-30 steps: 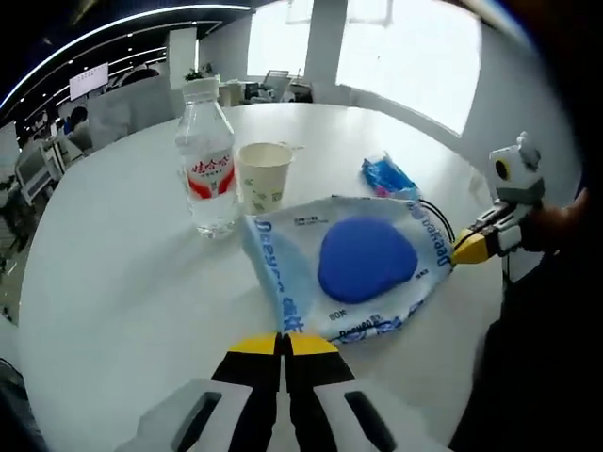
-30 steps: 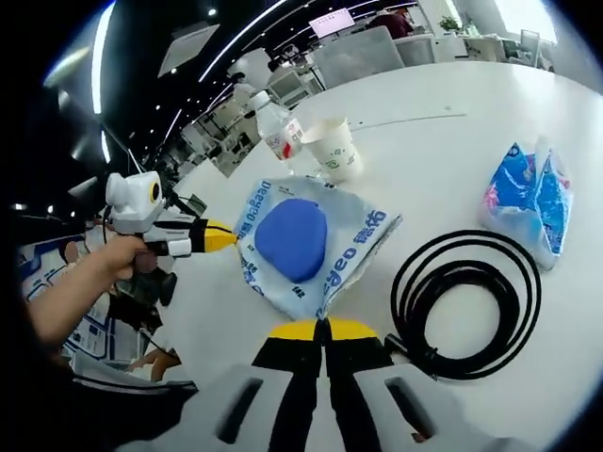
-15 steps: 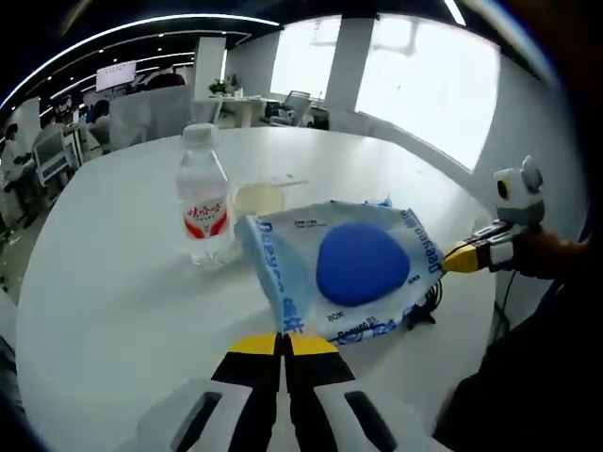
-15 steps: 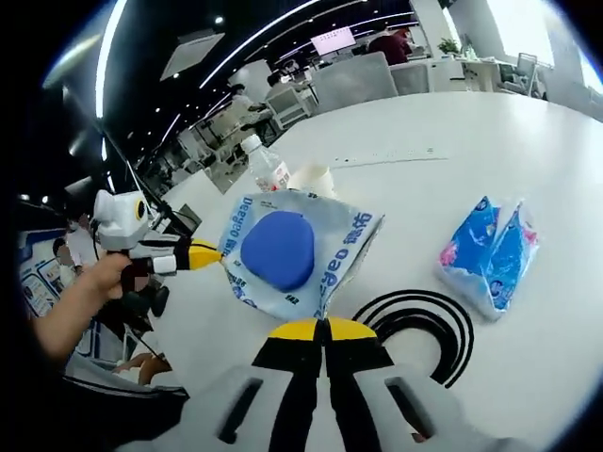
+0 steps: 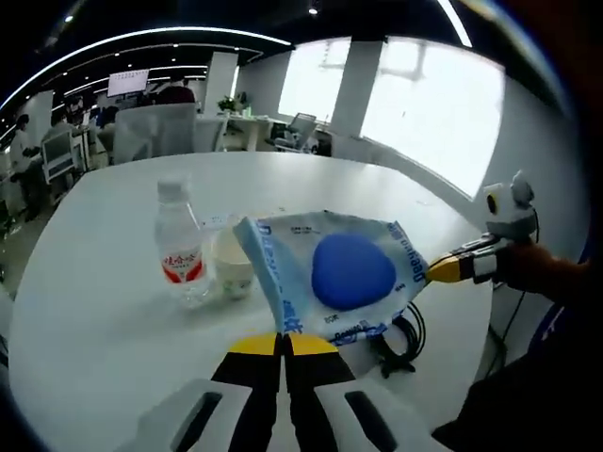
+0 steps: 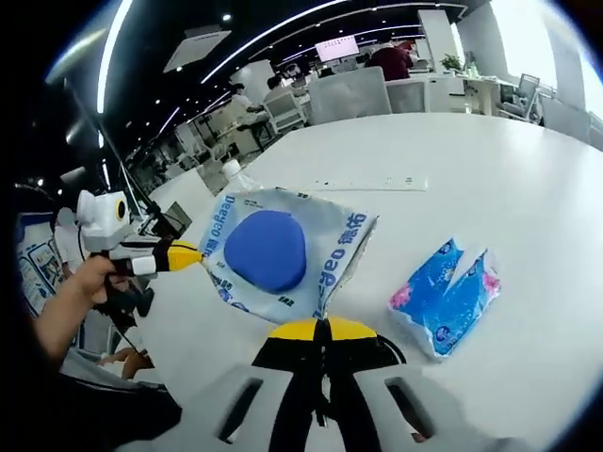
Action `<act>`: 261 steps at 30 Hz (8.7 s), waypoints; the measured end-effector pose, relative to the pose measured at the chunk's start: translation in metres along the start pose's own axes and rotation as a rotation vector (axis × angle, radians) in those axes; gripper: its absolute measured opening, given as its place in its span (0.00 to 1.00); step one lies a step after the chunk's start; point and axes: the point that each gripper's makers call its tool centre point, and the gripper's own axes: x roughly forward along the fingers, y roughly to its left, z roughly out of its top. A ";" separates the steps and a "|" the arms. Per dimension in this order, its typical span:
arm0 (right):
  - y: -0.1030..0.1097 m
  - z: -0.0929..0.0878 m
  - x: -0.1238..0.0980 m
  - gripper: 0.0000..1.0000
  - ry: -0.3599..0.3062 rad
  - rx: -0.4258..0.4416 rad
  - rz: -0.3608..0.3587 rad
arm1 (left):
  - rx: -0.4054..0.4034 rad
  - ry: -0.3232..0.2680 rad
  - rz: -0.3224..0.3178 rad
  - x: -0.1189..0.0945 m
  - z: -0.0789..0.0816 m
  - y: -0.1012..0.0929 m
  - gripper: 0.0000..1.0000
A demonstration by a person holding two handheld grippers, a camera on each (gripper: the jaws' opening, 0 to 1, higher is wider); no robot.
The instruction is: Arrange the tabletop items into an orderly group along one side of the table until the central work area is clear of visible clutter.
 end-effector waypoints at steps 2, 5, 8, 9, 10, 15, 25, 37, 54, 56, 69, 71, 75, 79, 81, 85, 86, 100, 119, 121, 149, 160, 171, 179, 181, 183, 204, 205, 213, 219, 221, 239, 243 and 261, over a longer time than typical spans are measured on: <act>-0.004 0.004 -0.001 0.00 -0.002 -0.012 -0.011 | -0.001 -0.013 -0.001 0.004 0.007 -0.003 0.00; -0.014 0.009 -0.001 0.00 -0.006 -0.013 -0.022 | 0.000 -0.018 -0.001 0.012 0.015 -0.007 0.00; -0.025 0.013 -0.001 0.00 -0.006 -0.027 -0.038 | 0.004 -0.018 -0.008 0.019 0.022 -0.012 0.00; -0.028 0.014 -0.001 0.00 -0.007 -0.035 -0.046 | 0.002 -0.019 -0.011 0.023 0.025 -0.014 0.00; -0.030 0.016 -0.001 0.00 -0.007 -0.043 -0.053 | 0.001 -0.017 -0.012 0.025 0.025 -0.015 0.00; -0.045 0.022 0.004 0.00 -0.004 -0.103 -0.090 | -0.008 -0.013 -0.022 0.038 0.029 -0.021 0.00; -0.073 0.042 0.016 0.00 0.003 -0.143 -0.128 | -0.046 0.002 -0.027 0.070 0.034 -0.019 0.00; -0.099 0.048 0.038 0.00 0.057 -0.205 -0.156 | -0.064 0.046 -0.023 0.106 0.029 -0.015 0.00; -0.113 0.028 0.076 0.00 0.156 -0.262 -0.132 | -0.080 0.114 0.028 0.132 0.003 0.000 0.00; -0.113 0.026 0.075 0.00 0.158 -0.261 -0.131 | -0.082 0.117 0.033 0.134 0.001 0.001 0.00; -0.119 0.023 0.085 0.00 0.164 -0.277 -0.132 | -0.081 0.137 0.073 0.148 -0.013 0.006 0.00; -0.120 0.023 0.085 0.00 0.163 -0.277 -0.134 | -0.084 0.133 0.075 0.149 -0.012 0.007 0.00; -0.120 0.023 0.087 0.00 0.161 -0.277 -0.132 | -0.079 0.134 0.085 0.150 -0.012 0.008 0.00; -0.118 0.023 0.090 0.00 0.161 -0.290 -0.116 | -0.078 0.139 0.094 0.146 -0.017 0.010 0.01; -0.119 0.023 0.091 0.00 0.164 -0.336 -0.111 | -0.059 0.160 0.094 0.145 -0.020 0.010 0.00; -0.117 0.023 0.087 0.00 0.155 -0.384 -0.096 | -0.059 0.137 0.101 0.140 -0.017 0.011 0.00; -0.116 0.024 0.086 0.03 0.153 -0.380 -0.089 | -0.059 0.135 0.104 0.140 -0.016 0.012 0.01; -0.130 0.029 0.057 0.33 0.078 -0.381 -0.086 | -0.008 0.078 0.096 0.112 0.002 -0.024 0.28; -0.156 0.015 0.023 0.45 0.075 -0.389 -0.071 | -0.057 0.055 0.009 0.105 -0.014 -0.101 0.39; -0.161 0.015 0.023 0.45 0.080 -0.399 -0.067 | -0.054 0.054 -0.001 0.107 -0.015 -0.111 0.39; -0.195 0.009 0.048 0.42 0.139 -0.502 0.013 | -0.179 0.094 -0.130 0.150 -0.026 -0.203 0.32; -0.195 0.003 0.058 0.28 0.141 -0.471 0.041 | -0.265 0.116 -0.101 0.169 -0.030 -0.202 0.20; -0.198 0.002 0.065 0.04 0.136 -0.399 0.033 | -0.302 0.166 -0.141 0.181 -0.042 -0.211 0.06; -0.199 0.000 0.064 0.00 0.145 -0.425 0.043 | -0.333 0.183 -0.162 0.183 -0.043 -0.217 0.00; -0.200 0.001 0.062 0.00 0.144 -0.427 0.042 | -0.328 0.186 -0.168 0.183 -0.043 -0.218 0.00; -0.200 0.002 0.059 0.00 0.143 -0.418 0.040 | -0.321 0.191 -0.175 0.181 -0.043 -0.221 0.00; -0.219 0.007 0.011 0.00 0.074 -0.374 -0.055 | -0.262 0.177 -0.263 0.169 -0.027 -0.260 0.00; -0.219 0.010 0.007 0.00 0.066 -0.370 -0.062 | -0.255 0.175 -0.265 0.169 -0.024 -0.261 0.00; -0.229 0.021 -0.009 0.00 0.016 -0.347 -0.111 | -0.201 0.157 -0.266 0.177 -0.003 -0.256 0.00; -0.236 0.023 -0.015 0.00 -0.007 -0.324 -0.135 | -0.179 0.148 -0.254 0.183 0.010 -0.244 0.00; -0.236 0.023 -0.016 0.00 -0.013 -0.317 -0.138 | -0.177 0.147 -0.249 0.185 0.014 -0.238 0.00; -0.254 0.033 -0.021 0.00 -0.063 -0.237 -0.181 | -0.135 0.139 -0.268 0.203 0.035 -0.235 0.00; -0.258 0.035 -0.024 0.00 -0.078 -0.230 -0.200 | -0.130 0.133 -0.275 0.207 0.040 -0.235 0.00; -0.261 0.030 -0.008 0.00 -0.057 -0.180 -0.215 | -0.103 0.139 -0.237 0.236 0.065 -0.193 0.00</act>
